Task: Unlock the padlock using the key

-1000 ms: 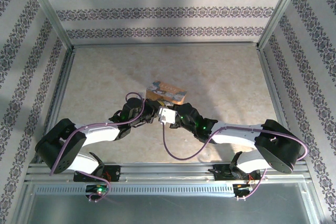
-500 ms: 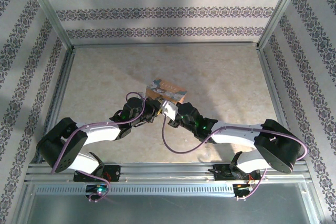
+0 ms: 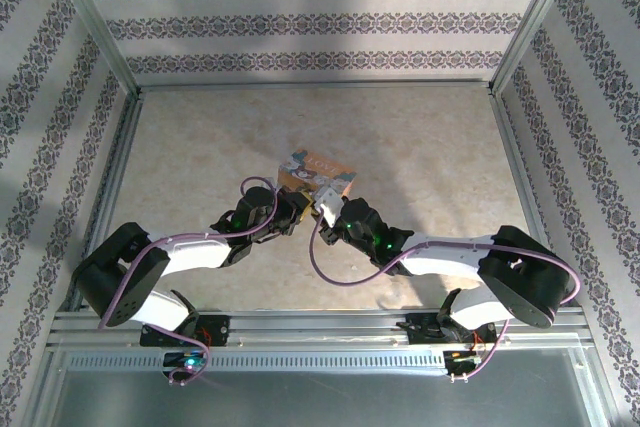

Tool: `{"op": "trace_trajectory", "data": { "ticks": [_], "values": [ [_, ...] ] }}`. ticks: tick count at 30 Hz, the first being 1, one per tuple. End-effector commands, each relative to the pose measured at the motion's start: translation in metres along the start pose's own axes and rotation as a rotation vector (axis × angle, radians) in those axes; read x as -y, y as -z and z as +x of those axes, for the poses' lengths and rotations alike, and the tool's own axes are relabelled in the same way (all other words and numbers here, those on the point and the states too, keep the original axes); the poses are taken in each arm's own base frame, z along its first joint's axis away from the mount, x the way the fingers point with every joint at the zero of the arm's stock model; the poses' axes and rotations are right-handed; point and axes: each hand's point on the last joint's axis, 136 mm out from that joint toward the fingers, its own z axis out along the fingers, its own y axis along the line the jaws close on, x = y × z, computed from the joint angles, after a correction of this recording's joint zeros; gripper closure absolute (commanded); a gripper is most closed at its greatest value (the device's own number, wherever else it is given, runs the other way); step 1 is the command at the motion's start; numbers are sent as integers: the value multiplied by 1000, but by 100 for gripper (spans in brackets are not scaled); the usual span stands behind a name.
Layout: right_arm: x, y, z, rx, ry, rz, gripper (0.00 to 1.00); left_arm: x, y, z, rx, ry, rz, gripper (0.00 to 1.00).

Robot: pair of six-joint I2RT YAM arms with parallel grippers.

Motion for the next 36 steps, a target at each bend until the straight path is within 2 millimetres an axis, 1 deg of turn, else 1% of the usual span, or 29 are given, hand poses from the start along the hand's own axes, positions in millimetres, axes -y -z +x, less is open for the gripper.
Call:
{"op": "trace_trajectory", "data": {
  "ticks": [1, 13, 18, 20, 24, 31, 33, 36],
  "values": [
    [-13, 0, -20, 89, -49, -60, 100, 15, -2, 17, -54, -21, 49, 100],
    [-10, 2, -17, 83, -52, -48, 99, 13, -1, 17, -48, -23, 46, 100],
    [-7, 12, -17, 89, -47, -36, 79, 12, -1, 16, -46, -22, 45, 100],
    [-4, 19, -18, 94, -45, -26, 74, 11, 0, 16, -42, -25, 43, 100],
    [4, 35, -19, 97, -31, 2, 67, 9, 1, 15, -38, -32, 36, 100],
    [32, 65, -23, 115, -48, 113, 54, -1, 1, 15, -36, -54, 9, 100],
    [41, 72, -24, 118, -77, 139, 49, -5, 2, 15, -36, -63, -2, 100],
    [58, 81, -27, 94, -190, 161, 41, -13, 1, 14, -35, -73, -23, 100]
  ]
}}
